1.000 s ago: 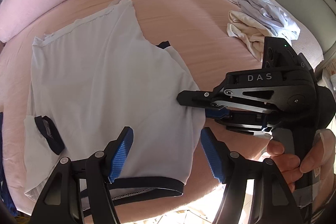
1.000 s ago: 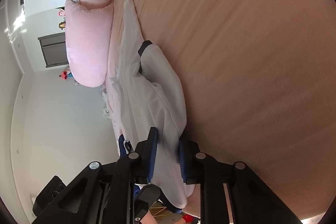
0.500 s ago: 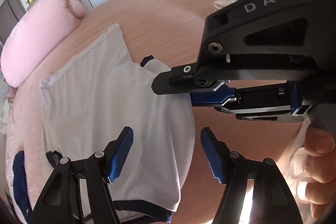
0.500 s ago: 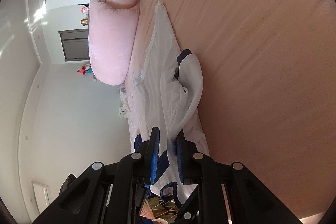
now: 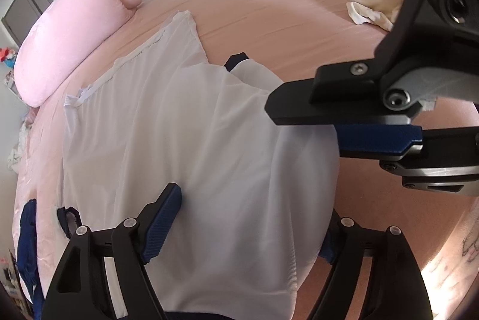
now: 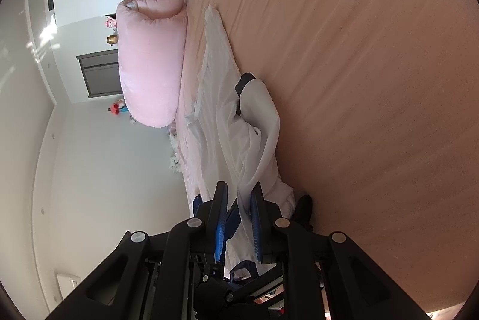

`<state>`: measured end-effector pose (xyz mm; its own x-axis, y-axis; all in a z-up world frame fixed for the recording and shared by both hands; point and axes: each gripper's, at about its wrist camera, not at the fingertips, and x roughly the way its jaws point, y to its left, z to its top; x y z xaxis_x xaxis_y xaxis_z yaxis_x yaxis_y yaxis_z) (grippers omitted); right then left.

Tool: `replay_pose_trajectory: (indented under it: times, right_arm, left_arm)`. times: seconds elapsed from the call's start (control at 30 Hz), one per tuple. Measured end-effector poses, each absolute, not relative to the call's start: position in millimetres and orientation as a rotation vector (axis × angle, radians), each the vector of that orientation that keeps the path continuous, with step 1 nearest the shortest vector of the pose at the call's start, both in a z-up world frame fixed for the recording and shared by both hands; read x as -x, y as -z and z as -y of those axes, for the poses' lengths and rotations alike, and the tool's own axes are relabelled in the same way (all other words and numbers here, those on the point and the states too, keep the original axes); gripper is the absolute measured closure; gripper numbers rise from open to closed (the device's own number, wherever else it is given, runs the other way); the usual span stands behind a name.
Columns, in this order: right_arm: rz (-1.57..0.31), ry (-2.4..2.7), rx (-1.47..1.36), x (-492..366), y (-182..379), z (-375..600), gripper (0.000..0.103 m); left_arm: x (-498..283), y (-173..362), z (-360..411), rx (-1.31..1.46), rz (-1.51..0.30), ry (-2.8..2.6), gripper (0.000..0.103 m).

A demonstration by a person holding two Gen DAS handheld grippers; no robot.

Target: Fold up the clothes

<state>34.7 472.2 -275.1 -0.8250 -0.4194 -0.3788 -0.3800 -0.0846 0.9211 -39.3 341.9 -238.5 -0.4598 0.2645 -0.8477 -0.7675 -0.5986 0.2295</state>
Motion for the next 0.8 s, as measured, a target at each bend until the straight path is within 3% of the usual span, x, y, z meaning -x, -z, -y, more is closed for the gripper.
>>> replay_pose_trajectory:
  times: [0.23, 0.33, 0.47, 0.5, 0.57, 0.7, 0.8]
  right_arm:
    - [2.001, 2.112, -1.02, -16, 271, -459, 0.088]
    - [2.006, 2.127, -1.005, -18, 268, -463, 0.088]
    - [2.013, 2.17, -0.962, -24, 263, -471, 0.088]
    - [2.019, 2.179, -0.953, -26, 262, -473, 0.088]
    - [2.043, 2.18, -0.946, -31, 263, -476, 0.087]
    - [2.101, 2.151, -0.939, -27, 269, -478, 0.054]
    - [2.136, 2.115, -0.946, -17, 275, -477, 0.052]
  left_arm:
    - [62, 237, -336, 1.174, -0.691, -2.05, 0.005]
    - [59, 231, -336, 1.165, -0.662, -2.06, 0.019]
    - [58, 221, -336, 1.135, -0.647, -2.065, 0.062]
    - [59, 219, -336, 1.132, -0.647, -2.056, 0.066]
    - [62, 215, -334, 1.136, -0.633, -2.035, 0.067]
    - [84, 209, -319, 1.237, -0.464, -1.978, 0.068]
    - [99, 207, -311, 1.303, -0.364, -1.951, 0.068]
